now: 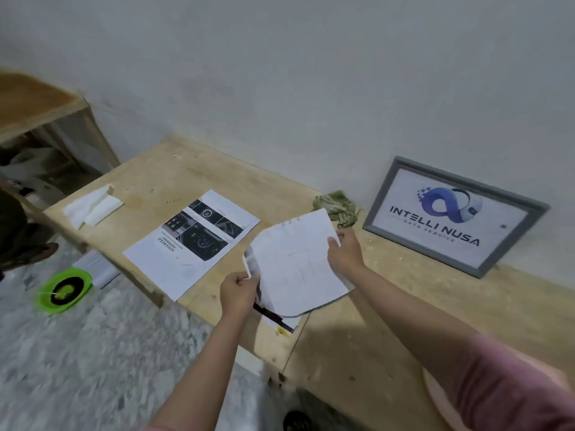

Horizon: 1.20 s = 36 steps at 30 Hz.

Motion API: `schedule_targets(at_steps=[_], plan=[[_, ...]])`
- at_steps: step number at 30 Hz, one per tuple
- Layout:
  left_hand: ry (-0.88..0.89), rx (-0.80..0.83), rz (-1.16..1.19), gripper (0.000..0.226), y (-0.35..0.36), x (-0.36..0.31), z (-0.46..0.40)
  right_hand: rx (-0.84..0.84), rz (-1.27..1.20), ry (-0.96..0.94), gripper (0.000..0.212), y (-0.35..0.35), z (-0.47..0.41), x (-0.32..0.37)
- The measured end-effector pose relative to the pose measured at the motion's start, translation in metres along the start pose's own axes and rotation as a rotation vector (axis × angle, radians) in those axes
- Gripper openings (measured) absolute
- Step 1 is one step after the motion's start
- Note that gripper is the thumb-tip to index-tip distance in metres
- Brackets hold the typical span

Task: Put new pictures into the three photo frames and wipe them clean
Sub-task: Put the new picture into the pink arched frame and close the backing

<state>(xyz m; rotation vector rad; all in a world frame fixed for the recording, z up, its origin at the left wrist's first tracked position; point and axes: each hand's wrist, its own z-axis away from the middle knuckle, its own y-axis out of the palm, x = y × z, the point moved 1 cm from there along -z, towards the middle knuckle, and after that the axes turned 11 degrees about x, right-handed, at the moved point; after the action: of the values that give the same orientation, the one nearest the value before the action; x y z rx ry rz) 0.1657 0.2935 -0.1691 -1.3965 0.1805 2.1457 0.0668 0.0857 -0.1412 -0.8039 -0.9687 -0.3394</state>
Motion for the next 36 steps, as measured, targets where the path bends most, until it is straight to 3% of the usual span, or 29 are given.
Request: schedule_targets(at_steps=[3,6,10,14,18,24,27,29,32,34,36], plan=[[-0.001,0.144,-0.037,0.005,0.019,-0.006,0.012,-0.141,-0.109,0.090,0.017,-0.030,0.029,-0.012],[0.060,0.251,-0.121,0.024,0.042,-0.010,0.023,-0.260,-0.126,0.128,0.015,-0.062,0.063,-0.031],[0.142,0.428,-0.219,0.029,0.086,-0.015,0.054,-0.417,-0.134,0.181,0.022,-0.110,0.114,-0.069],[0.187,0.616,-0.351,0.034,0.138,-0.008,0.088,-0.506,-0.143,0.276,0.027,-0.153,0.168,-0.117],[0.220,0.696,-0.490,0.032,0.189,0.001,0.119,-0.564,-0.178,0.356,0.035,-0.189,0.212,-0.160],[0.248,0.718,-0.673,0.029,0.249,0.017,0.161,-0.518,-0.098,0.432,0.051,-0.222,0.241,-0.226],[0.263,0.705,-0.727,0.016,0.277,0.029,0.176,-0.448,0.005,0.433,0.061,-0.236,0.245,-0.258],[0.308,0.679,-0.769,0.004,0.285,0.035,0.181,-0.379,0.061,0.396,0.062,-0.236,0.244,-0.269],[0.360,0.636,-0.783,0.018,0.296,0.044,0.186,-0.382,0.215,0.298,0.060,-0.233,0.240,-0.291],[0.359,0.601,-0.842,0.006,0.297,0.045,0.190,-0.276,0.256,0.267,0.060,-0.227,0.234,-0.304],[0.357,0.573,-0.889,0.011,0.298,0.049,0.188,-0.212,0.349,0.235,0.059,-0.227,0.233,-0.304]])
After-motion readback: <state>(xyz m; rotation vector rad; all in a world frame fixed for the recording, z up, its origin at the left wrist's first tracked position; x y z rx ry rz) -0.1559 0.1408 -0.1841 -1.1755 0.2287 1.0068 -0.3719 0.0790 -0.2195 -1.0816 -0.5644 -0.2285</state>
